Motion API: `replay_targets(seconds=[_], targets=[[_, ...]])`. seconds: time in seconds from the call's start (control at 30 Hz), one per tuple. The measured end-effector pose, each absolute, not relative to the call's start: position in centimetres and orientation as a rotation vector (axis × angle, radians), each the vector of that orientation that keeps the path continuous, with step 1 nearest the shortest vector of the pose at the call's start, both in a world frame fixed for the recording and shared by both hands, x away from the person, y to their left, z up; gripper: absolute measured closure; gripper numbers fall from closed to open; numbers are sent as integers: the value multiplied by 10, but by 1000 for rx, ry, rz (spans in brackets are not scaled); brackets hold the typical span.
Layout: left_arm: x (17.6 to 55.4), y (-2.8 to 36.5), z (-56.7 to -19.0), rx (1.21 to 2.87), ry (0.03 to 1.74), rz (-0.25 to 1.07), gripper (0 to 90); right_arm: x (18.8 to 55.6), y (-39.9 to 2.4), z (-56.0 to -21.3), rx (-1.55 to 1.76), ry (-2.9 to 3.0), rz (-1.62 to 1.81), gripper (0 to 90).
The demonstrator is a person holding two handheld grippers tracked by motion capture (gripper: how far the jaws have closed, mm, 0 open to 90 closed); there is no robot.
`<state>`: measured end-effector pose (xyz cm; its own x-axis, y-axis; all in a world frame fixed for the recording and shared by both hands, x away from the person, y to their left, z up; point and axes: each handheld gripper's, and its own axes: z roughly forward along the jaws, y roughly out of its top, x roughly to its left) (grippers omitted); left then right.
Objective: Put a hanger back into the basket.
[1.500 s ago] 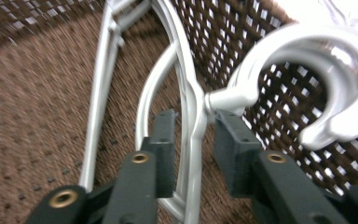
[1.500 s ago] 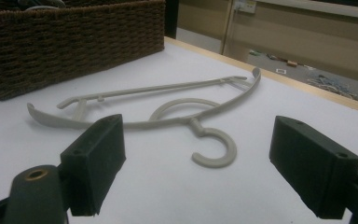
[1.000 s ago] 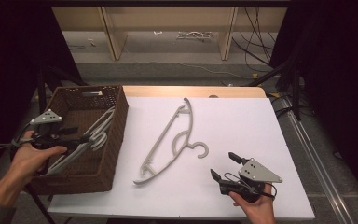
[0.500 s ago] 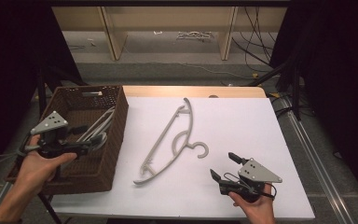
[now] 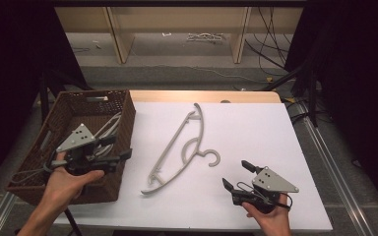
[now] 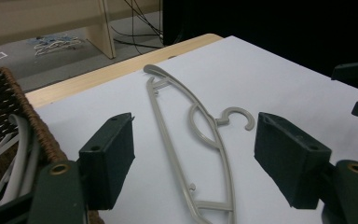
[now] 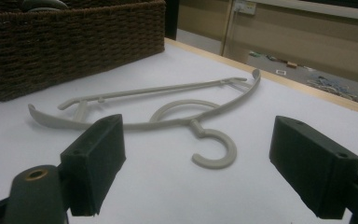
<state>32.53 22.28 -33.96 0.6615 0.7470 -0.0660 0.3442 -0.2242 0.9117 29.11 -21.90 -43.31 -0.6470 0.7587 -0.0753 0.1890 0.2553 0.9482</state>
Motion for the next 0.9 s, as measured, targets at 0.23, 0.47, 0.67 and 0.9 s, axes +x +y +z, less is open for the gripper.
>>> replay_targets(seconds=[0.23,0.47,0.67,0.9], targets=[[326,209,-347,1818,840,472,273,292,-218,-433,849,1996,1410,192],[324,203,-351,1828,826,446,263,291,-218,-432,852,1998,1404,192],[320,191,-355,1863,798,449,259,289,-218,-431,855,2012,1415,192],[321,178,-363,1900,776,434,255,289,-219,-430,856,2002,1413,191]])
